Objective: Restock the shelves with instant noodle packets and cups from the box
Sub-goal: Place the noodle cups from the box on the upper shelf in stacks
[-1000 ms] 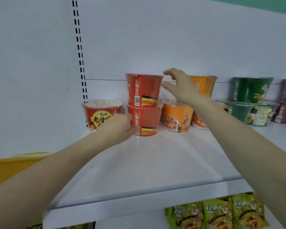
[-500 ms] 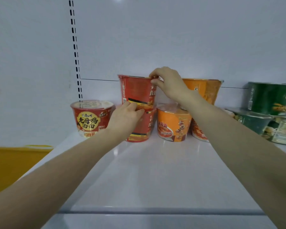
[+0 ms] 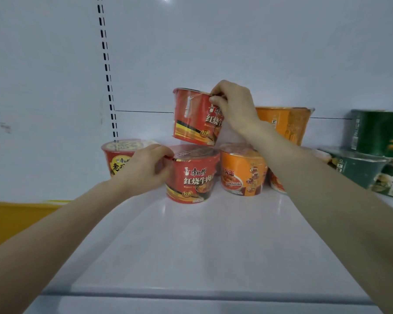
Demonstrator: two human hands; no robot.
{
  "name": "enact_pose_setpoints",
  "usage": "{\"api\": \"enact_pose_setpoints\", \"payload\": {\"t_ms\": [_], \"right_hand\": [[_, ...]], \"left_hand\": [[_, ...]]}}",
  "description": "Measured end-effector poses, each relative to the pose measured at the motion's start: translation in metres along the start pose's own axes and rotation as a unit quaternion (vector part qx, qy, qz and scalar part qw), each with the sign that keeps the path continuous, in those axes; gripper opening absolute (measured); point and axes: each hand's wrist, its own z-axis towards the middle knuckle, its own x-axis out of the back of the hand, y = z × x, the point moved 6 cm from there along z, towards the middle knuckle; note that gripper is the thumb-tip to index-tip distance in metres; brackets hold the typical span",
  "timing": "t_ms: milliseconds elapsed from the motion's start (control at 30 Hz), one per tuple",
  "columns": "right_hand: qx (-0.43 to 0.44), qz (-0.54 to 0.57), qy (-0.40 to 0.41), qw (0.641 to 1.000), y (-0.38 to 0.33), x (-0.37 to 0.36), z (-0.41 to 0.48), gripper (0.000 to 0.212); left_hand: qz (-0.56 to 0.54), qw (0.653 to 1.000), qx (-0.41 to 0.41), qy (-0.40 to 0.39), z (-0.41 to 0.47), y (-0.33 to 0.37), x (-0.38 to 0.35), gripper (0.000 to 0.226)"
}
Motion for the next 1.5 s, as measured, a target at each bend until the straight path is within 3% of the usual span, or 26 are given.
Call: {"api": "enact_pose_setpoints", "payload": {"t_ms": [67, 200, 367, 500, 633, 867, 933, 1000, 1067, 1167, 1300, 1500], "right_hand": [[0.002, 0.001, 0.004, 1.0, -0.003, 0.0, -0.001, 0.019], [0.008, -0.002, 0.011, 1.0, -0.007, 0.003, 0.0, 0.018], [0.005, -0.015, 0.012, 1.0, -0.007, 0.003, 0.0, 0.018], [0.0, -0.026, 0.013, 1.0, -0.009, 0.0, 0.0, 0.019], [0.002, -0.033, 0.017, 0.999, -0.01, -0.001, 0.001, 0.018], [0.009, -0.053, 0.017, 0.998, -0.014, -0.003, 0.002, 0.018], [0.011, -0.056, 0.017, 0.998, -0.015, -0.004, 0.001, 0.017], [0.011, -0.057, 0.017, 0.998, -0.016, -0.002, 0.0, 0.018], [0.013, -0.056, 0.025, 0.998, -0.019, 0.001, -0.002, 0.018], [0.023, -0.061, 0.039, 0.997, -0.031, 0.006, -0.004, 0.019], [0.044, -0.06, 0.04, 0.996, -0.047, 0.011, -0.004, 0.017], [0.015, 0.125, 0.0, 0.992, -0.032, 0.036, 0.005, 0.021]], "left_hand": [[-0.022, 1.0, -0.001, -0.006, 0.001, 0.008, -0.002, 0.053], [-0.034, 0.999, -0.039, 0.004, 0.006, 0.02, -0.008, 0.028], [-0.03, 0.999, 0.016, -0.007, 0.009, 0.003, -0.01, 0.027], [0.036, 0.997, -0.071, 0.018, 0.003, 0.019, -0.013, 0.034], [0.035, 0.999, -0.018, 0.019, 0.014, 0.02, -0.019, 0.031], [0.06, 0.998, -0.004, 0.027, 0.024, 0.018, -0.033, 0.033], [0.013, 0.999, 0.019, 0.045, 0.023, 0.016, -0.03, 0.033], [-0.092, 0.986, 0.096, 0.1, 0.022, 0.005, -0.018, 0.043], [-0.195, 0.952, 0.181, 0.149, 0.025, -0.006, -0.005, 0.07], [-0.265, 0.926, 0.242, 0.115, 0.042, -0.008, 0.003, 0.105], [-0.336, 0.916, 0.203, 0.085, 0.059, -0.001, 0.006, 0.089], [-0.482, 0.852, 0.2, 0.049, 0.06, -0.024, 0.009, 0.087]]}}
